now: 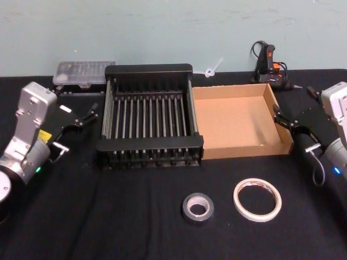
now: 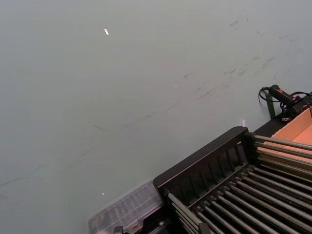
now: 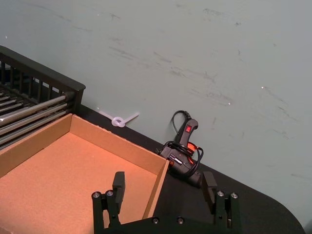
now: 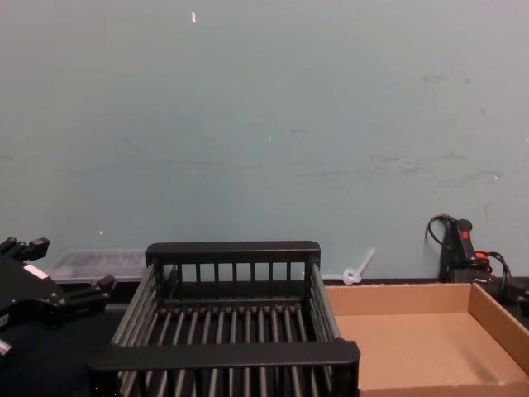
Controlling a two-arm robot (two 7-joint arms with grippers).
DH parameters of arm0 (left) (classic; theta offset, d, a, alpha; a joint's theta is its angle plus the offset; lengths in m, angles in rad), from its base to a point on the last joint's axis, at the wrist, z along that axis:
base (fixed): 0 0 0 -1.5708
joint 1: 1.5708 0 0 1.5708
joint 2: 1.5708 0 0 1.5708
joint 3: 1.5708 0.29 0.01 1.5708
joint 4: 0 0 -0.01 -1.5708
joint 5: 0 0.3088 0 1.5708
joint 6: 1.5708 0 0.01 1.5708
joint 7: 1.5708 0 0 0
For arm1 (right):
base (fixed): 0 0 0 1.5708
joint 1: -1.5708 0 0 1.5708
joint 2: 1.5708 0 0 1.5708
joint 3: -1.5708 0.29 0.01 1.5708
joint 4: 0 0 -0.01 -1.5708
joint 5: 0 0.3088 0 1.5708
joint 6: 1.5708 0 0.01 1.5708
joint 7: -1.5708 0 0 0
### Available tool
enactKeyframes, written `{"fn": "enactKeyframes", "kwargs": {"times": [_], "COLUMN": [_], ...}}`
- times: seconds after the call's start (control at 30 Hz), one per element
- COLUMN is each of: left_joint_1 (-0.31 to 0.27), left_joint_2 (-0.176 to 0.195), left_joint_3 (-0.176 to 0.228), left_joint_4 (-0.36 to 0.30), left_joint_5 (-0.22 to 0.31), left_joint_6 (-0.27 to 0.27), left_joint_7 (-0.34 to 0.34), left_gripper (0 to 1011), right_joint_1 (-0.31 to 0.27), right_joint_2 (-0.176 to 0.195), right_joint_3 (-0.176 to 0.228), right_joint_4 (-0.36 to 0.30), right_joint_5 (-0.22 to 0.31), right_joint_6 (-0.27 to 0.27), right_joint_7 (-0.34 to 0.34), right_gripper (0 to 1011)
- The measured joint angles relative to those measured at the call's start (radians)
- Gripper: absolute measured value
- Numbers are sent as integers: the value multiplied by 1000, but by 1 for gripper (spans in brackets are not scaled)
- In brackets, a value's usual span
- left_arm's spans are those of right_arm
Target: Pick up the white tape and place it into the black box , Pick up the silver tape and place it into the brown box.
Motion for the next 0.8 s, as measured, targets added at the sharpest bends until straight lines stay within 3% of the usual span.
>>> {"fn": "enactKeyframes", "kwargs": {"times": [0.8], "left_joint_1": [0], "left_joint_2": [0], "left_joint_3": [0], "left_joint_4": [0], "left_joint_5": [0], "left_joint_6": [0], "left_joint_7": [0], "left_gripper": [1001], "right_joint_1": [0], "right_joint_2": [0], "right_joint_3": [0], "right_joint_4": [0], "right_joint_5": [0], "right_joint_6": [0], "right_joint_7": [0], "right_gripper": [1002]}}
